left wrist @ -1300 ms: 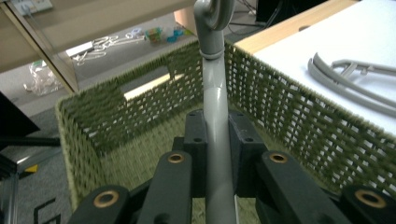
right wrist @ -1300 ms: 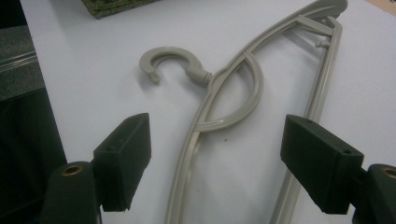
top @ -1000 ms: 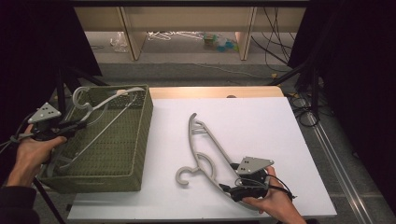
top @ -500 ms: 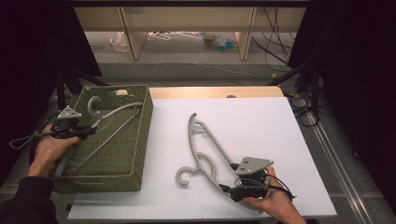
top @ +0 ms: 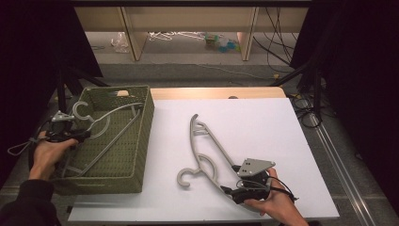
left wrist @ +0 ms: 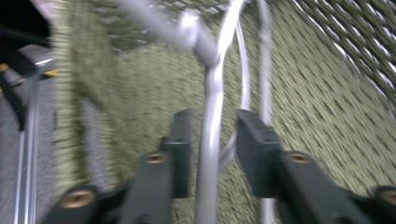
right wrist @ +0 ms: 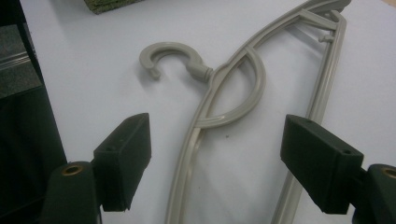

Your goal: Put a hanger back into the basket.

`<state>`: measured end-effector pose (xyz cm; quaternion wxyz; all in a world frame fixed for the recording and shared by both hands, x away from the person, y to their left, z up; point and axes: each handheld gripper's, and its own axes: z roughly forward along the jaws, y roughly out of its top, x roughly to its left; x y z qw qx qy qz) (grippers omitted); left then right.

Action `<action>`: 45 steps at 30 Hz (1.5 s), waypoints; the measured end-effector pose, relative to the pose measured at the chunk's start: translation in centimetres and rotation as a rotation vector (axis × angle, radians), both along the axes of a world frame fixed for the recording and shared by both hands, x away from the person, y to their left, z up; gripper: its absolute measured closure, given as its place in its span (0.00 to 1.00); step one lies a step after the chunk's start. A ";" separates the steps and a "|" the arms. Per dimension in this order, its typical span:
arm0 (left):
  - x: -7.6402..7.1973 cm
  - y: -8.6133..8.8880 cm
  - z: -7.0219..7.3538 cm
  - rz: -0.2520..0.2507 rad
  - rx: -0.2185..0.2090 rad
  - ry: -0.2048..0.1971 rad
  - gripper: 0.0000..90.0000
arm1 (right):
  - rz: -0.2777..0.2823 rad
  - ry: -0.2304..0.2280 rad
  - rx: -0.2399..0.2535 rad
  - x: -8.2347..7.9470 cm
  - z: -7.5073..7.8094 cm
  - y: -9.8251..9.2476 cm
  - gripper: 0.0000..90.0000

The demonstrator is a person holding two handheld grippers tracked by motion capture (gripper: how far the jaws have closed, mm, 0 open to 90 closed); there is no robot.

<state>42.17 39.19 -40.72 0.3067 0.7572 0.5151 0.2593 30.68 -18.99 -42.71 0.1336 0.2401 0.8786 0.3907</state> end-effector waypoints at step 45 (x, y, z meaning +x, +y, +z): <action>-11.9 -21.6 1.9 -0.421 -0.344 -0.280 0.20 | -0.053 0.019 0.048 0.5 -1.1 -0.5 0.19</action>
